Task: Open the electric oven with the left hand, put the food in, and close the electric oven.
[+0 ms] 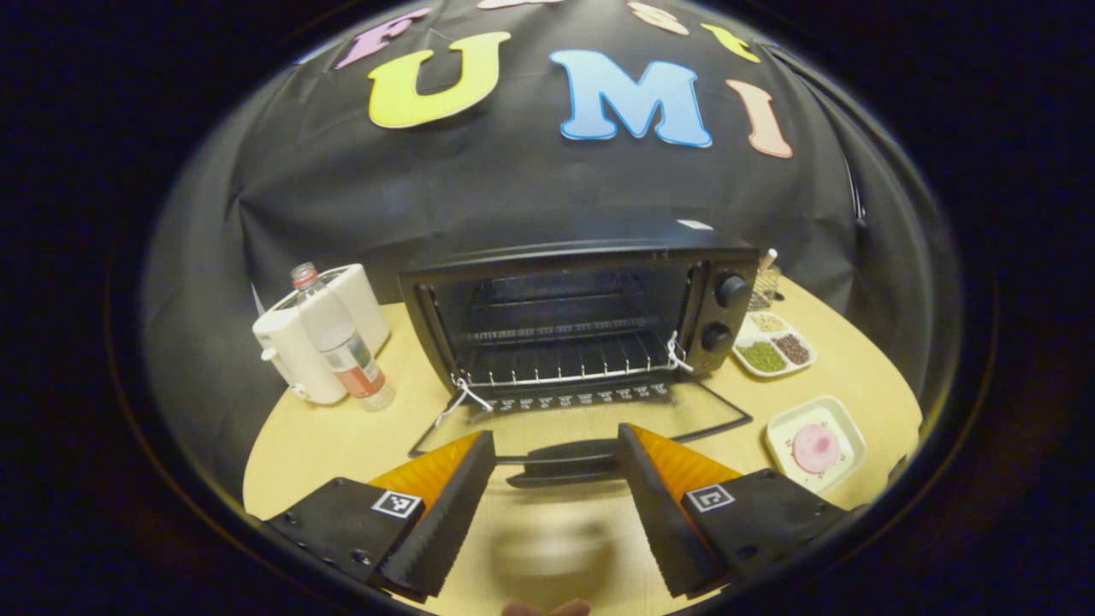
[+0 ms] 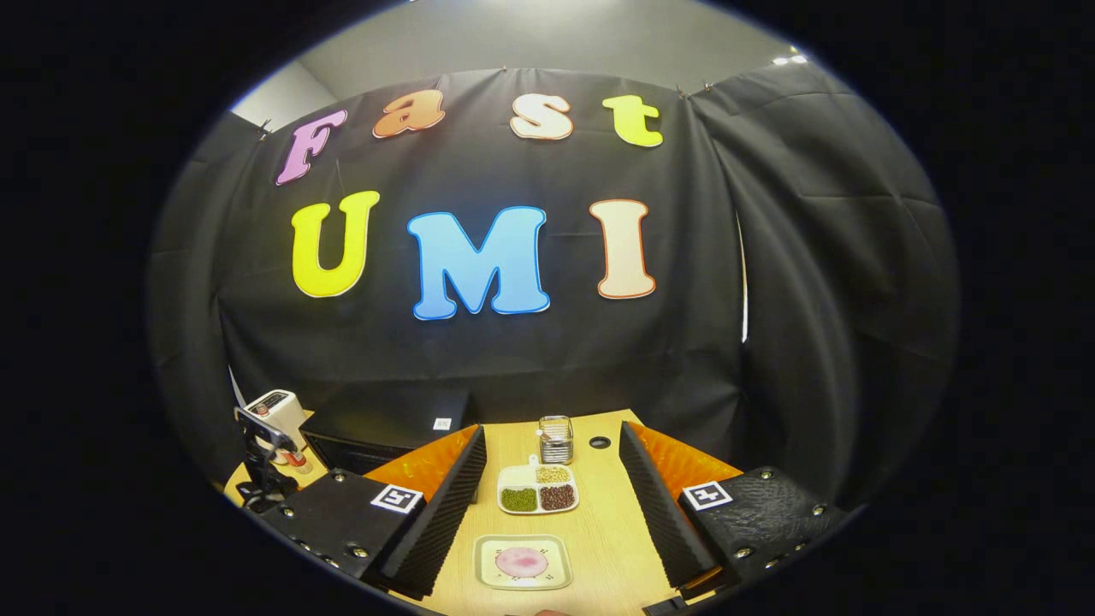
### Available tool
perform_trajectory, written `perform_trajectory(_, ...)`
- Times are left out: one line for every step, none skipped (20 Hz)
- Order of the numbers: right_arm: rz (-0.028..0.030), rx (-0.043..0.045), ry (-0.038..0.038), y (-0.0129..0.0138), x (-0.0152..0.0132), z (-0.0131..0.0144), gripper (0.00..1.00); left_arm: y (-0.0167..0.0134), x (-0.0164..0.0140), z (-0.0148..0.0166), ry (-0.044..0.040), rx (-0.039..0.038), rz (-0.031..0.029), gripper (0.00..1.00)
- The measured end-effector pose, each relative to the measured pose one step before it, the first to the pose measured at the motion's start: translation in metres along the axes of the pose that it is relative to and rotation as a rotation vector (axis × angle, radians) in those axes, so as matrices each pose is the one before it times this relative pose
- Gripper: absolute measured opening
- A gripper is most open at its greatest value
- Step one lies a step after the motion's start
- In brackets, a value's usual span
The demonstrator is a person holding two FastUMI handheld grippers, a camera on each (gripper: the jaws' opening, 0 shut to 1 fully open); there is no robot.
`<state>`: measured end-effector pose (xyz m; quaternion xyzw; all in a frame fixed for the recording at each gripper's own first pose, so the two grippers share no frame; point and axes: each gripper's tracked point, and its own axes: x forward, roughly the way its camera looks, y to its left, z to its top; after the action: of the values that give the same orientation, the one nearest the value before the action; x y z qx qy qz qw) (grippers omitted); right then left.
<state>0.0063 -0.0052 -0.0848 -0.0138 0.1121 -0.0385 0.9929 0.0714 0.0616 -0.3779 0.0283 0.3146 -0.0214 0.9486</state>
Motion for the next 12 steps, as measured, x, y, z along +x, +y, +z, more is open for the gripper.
perform_trajectory(0.0076, 0.00506, 0.02327, -0.00108, 0.00204, -0.00592, 0.95, 0.00472, -0.0062, 0.01371, -0.03123, -0.01461, 0.00915, 1.0)
perform_trajectory(0.01173, 0.0036, 0.02748, -0.0001, 0.00271, -0.00769, 0.95, 0.00393, -0.00672, 0.01646, -0.03586, -0.01236, 0.00899, 1.0)
perform_trajectory(0.00733, 0.00393, 0.02563, -0.00147, 0.00372, -0.00607, 0.95, 0.00255, -0.00709, 0.01617, -0.03473, -0.0111, 0.00393, 1.0)
perform_trajectory(0.00763, 0.00397, 0.0221, -0.00221, 0.00303, -0.00584, 0.95, 0.00265, -0.0084, 0.01763, -0.03438, -0.00815, 0.00409, 0.96)
perform_trajectory(0.00768, 0.00614, 0.02823, -0.00148, 0.00423, -0.00635, 0.95, 0.00191, -0.00728, 0.01621, -0.03379, -0.00592, 0.00175, 1.0)
perform_trajectory(0.00595, 0.00919, 0.02994, -0.0023, 0.00526, -0.00838, 0.95, 0.00259, -0.00622, 0.01667, -0.03657, -0.00262, 0.0024, 0.96)
perform_trajectory(0.00771, 0.0115, 0.02767, -0.00187, 0.00438, -0.00672, 0.95, 0.0009, -0.00481, 0.01205, -0.02442, -0.00074, 0.0022, 0.96)
perform_trajectory(0.00693, 0.01049, 0.02807, -0.00155, 0.00482, -0.00774, 0.95, 0.00027, -0.00458, 0.01259, -0.02408, 0.00058, -0.00009, 0.98)
perform_trajectory(0.01155, 0.01055, 0.02926, -0.00201, 0.00545, -0.00754, 0.95, 0.00087, -0.00475, 0.01057, -0.02123, -0.00062, 0.0017, 1.0)
perform_trajectory(0.00949, 0.00823, 0.02719, -0.00124, 0.00539, -0.00758, 0.95, 0.00043, -0.0045, 0.01309, -0.02098, -0.00317, -0.00057, 1.0)
perform_trajectory(0.01268, 0.01158, 0.03326, -0.00242, 0.00654, -0.00754, 0.96, 0.00017, -0.00631, 0.01106, -0.02164, -0.00468, 0.00416, 0.96)
perform_trajectory(0.01216, 0.01032, 0.03569, -0.00242, 0.00665, -0.00874, 0.95, 0.00037, -0.00472, 0.01065, -0.01898, -0.00571, 0.00325, 0.92)
